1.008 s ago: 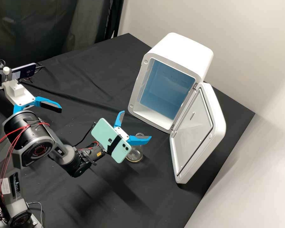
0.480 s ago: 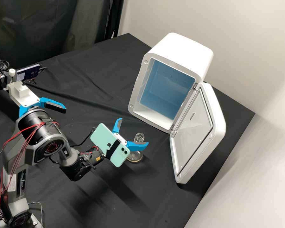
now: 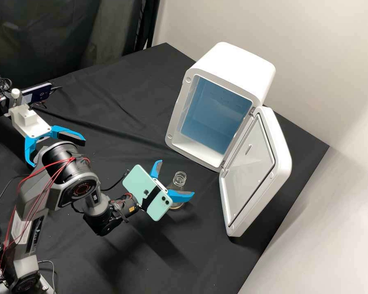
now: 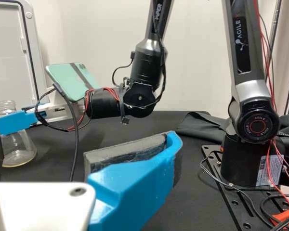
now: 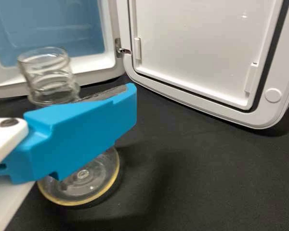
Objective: Place the flask in the incubator
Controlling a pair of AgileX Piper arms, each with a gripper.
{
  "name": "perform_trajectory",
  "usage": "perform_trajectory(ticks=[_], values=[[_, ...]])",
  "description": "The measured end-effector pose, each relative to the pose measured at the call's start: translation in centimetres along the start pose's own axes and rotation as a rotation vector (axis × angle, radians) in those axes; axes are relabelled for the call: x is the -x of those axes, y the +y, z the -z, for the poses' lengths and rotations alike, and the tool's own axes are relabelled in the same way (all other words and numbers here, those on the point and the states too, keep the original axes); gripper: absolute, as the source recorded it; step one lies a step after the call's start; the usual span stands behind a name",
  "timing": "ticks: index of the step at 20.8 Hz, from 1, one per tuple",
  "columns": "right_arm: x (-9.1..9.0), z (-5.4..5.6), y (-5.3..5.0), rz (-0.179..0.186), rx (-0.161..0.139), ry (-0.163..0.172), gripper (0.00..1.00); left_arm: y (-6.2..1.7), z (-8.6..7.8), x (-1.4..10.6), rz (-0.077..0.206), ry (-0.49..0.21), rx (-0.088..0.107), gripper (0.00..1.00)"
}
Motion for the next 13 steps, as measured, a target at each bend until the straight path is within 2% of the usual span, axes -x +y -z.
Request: perform_trajectory(ticks=[8, 13], values=[[-2.0, -1.0, -0.6, 0.018, -0.001, -0.022, 1.0, 0.0, 0.0, 0.0, 0.0, 0.0, 0.0, 1.0], [-2.6, -1.9, -1.3, 0.051, -0.003, -0.057, 1.0, 0.0, 0.0, 0.0, 0.0, 0.0, 0.0, 1.0]])
